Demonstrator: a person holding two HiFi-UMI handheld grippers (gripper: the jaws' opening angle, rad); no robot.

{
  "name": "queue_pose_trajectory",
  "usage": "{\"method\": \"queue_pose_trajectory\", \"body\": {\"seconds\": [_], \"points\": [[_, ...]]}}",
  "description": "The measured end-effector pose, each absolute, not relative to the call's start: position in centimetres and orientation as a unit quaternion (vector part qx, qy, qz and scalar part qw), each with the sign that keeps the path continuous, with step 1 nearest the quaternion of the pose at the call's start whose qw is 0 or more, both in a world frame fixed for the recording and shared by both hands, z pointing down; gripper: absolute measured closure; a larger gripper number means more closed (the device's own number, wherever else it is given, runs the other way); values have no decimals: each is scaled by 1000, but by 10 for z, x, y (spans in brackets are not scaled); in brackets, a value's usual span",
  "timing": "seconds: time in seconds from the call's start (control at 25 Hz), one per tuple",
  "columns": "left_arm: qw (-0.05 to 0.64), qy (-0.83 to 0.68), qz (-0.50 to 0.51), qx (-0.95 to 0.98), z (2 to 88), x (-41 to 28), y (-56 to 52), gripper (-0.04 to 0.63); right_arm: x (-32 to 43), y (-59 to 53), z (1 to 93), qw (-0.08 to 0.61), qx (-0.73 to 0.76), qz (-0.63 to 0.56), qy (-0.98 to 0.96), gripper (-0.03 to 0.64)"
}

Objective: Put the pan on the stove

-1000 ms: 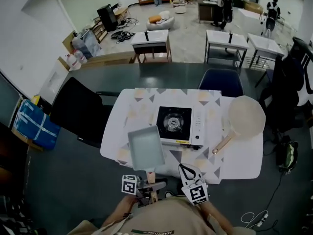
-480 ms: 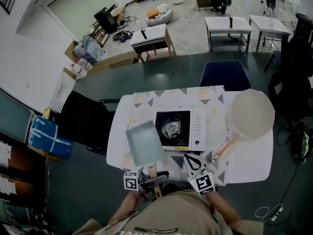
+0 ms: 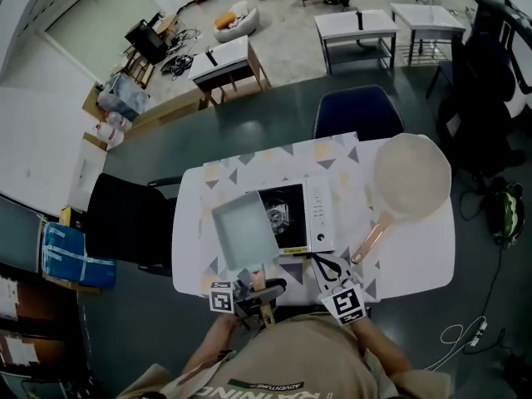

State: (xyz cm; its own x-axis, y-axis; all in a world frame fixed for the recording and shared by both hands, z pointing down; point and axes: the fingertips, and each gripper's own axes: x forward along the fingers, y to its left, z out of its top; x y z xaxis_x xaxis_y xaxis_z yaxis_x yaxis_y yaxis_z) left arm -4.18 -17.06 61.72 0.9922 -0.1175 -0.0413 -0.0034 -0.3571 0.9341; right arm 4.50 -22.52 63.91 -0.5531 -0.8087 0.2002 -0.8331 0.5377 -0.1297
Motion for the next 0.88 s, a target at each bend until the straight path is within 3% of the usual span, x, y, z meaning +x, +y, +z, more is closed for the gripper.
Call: {"method": "queue_pose_trajectory", "body": {"seconds": [0.88], "points": [[608, 72, 10, 791, 669, -25, -226, 476, 66, -226, 648, 99, 564, 133, -809, 617]]}}
